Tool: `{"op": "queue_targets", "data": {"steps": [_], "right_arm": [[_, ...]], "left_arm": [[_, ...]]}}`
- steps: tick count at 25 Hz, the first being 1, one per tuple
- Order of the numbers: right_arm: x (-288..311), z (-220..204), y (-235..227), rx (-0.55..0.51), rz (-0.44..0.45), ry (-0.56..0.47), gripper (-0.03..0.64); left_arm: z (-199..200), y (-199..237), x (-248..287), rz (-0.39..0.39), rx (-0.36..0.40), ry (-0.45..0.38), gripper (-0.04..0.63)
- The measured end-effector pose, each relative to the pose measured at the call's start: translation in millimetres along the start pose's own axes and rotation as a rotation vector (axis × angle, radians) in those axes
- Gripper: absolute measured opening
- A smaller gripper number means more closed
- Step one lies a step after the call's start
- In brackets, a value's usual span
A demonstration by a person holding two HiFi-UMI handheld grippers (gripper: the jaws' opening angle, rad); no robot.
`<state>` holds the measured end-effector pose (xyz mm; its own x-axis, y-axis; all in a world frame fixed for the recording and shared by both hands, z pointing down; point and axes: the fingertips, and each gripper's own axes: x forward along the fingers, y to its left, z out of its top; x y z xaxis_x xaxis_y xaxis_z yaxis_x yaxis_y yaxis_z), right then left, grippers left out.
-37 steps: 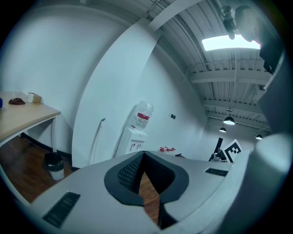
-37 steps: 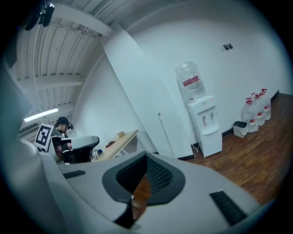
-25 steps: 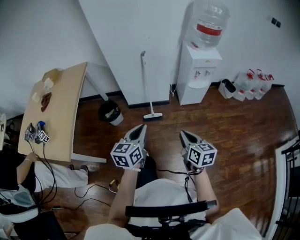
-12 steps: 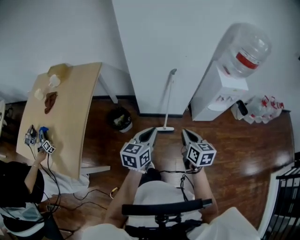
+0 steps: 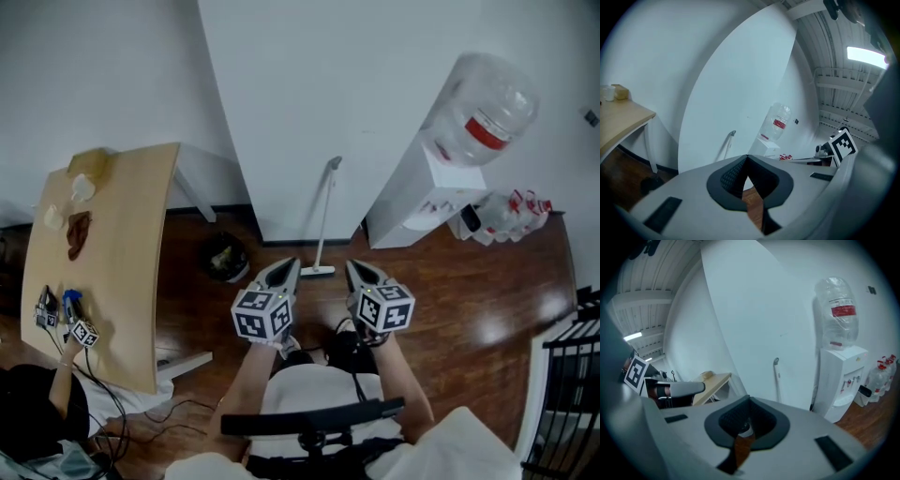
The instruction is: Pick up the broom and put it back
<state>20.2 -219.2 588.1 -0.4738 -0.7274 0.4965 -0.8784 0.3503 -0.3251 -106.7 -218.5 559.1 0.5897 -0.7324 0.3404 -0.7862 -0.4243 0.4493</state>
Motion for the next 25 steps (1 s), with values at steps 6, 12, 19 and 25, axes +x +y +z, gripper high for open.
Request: {"op": "queue_targets", "data": {"steps": [6,12,19,25], "right_arm": [[34,30,-26,-0.027,0.029,-0.019,0.026],[81,57,-61,-0.057,0.005,-0.017,0.157],[153,74,-104,-0.074,-0.014,0.022,0.241],[204,70,-132,-0.08,-0.018,0.08,0.241]], "left_arm": [[18,3,41,0.018,-0.012,-0.003,-0.011],[34,11,79,0.049,-0.028,-0.004,-0.011],[29,29,124,0.089,-0.087,0.011,-0.011],[20,45,145,0.137,-0.131,0.032,-0.011]]}}
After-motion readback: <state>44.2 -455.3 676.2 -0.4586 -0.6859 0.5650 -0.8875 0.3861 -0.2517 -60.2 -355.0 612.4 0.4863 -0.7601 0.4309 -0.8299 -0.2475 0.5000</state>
